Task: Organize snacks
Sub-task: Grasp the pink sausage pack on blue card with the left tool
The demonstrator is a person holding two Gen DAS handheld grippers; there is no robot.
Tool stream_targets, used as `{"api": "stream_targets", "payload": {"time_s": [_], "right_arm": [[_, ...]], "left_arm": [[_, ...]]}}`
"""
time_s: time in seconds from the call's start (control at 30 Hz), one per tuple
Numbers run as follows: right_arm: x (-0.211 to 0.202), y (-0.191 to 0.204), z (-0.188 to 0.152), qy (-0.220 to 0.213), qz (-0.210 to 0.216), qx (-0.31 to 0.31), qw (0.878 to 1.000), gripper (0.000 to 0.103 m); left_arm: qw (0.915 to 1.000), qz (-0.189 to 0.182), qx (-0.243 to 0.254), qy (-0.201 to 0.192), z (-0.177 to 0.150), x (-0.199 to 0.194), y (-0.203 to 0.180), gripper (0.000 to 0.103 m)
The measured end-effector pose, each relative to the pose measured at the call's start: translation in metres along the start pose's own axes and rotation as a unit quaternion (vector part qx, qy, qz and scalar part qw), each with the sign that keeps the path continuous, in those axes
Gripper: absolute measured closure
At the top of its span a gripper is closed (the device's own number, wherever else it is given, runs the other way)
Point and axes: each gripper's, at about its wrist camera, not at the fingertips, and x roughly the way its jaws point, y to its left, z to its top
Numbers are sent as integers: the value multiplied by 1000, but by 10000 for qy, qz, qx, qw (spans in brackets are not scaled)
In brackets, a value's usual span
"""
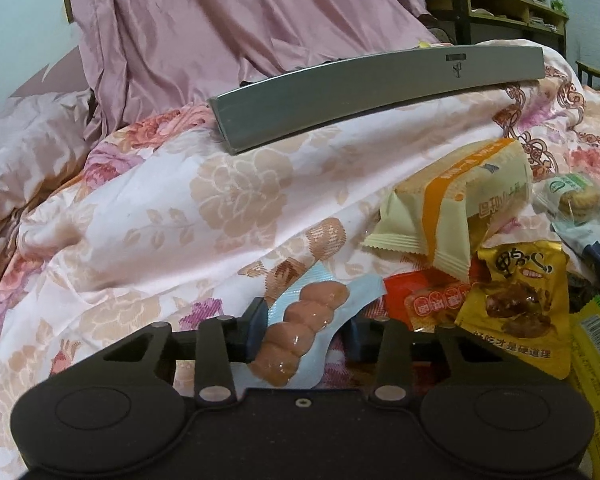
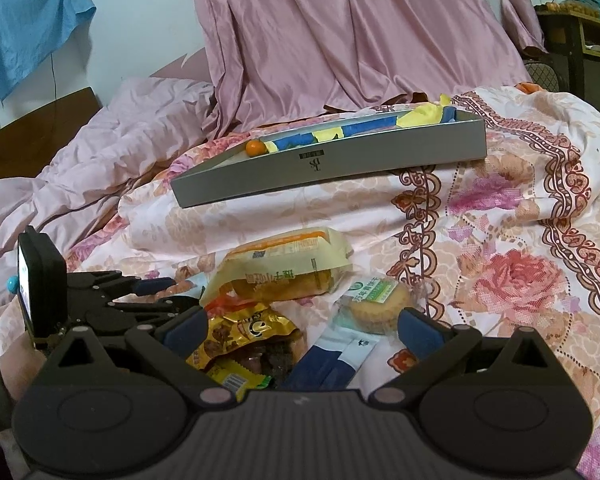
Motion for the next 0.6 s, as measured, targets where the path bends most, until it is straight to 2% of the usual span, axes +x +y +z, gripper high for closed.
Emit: {"api": "stream_targets", "payload": {"time_s": [0.1, 0.33, 0.43, 0.6], "right_arm": [[0, 1, -1, 30, 3, -33, 10000, 0], [2, -1, 0, 56, -54, -20, 10000, 0], [3, 0, 0, 80, -95, -74, 9999, 0], [10, 1, 1, 235, -270, -351, 9987, 0]], "left_arm": [[10000, 44, 29, -12, -1, -2, -1, 69], [9998, 43, -211, -54, 3, -12, 3, 76], [9994, 51, -314, -139, 7, -30, 2, 85], [9990, -98, -348, -274, 7, -70, -16, 86]]}}
